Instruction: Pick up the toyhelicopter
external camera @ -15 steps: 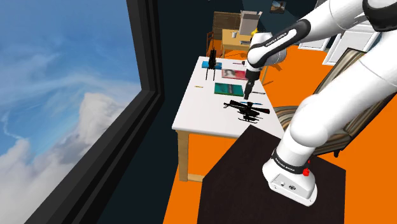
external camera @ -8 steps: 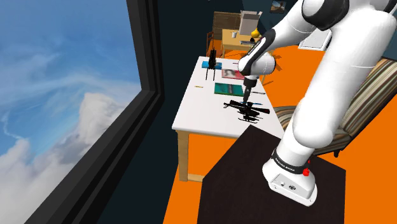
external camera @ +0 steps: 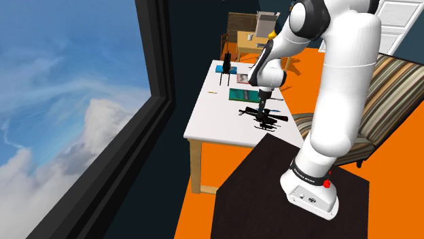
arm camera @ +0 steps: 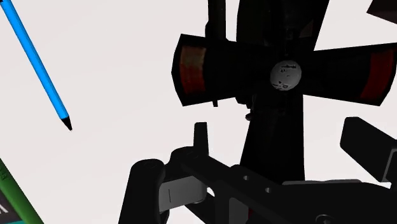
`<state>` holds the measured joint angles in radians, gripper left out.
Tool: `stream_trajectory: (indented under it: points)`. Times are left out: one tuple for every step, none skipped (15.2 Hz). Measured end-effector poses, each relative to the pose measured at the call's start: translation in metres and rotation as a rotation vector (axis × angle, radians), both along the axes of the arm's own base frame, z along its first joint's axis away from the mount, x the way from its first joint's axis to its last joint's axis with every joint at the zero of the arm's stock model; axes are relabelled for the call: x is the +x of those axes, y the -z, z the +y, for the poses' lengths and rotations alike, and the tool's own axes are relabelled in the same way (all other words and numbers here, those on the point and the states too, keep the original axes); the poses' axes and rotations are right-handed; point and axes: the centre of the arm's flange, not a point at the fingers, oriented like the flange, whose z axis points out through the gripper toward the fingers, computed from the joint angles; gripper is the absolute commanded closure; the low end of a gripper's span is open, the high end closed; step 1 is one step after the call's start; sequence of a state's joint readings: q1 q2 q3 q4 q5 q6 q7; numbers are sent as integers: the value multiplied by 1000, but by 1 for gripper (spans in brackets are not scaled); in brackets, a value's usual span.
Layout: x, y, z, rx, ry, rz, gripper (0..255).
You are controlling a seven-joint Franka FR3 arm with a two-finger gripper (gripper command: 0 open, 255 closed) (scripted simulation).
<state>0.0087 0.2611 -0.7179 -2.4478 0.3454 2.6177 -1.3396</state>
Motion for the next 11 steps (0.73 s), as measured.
stream_trajectory:
  points:
    - [-1,5,0,0,0,0,0]
    - [0,10,0,0,0,0,0]
    - [0,12,1,0,0,0,255]
    - [0,13,1,0,0,0,255]
    - [0,14,1,0,0,-1,255]
    - [0,14,0,0,0,-1,255]
    - [0,14,0,0,0,-1,255]
    - [0,14,0,0,0,-1,255]
    - [0,14,0,0,0,-1,255]
    - [0,14,0,0,0,-2,255]
    - [0,14,0,0,0,-2,255]
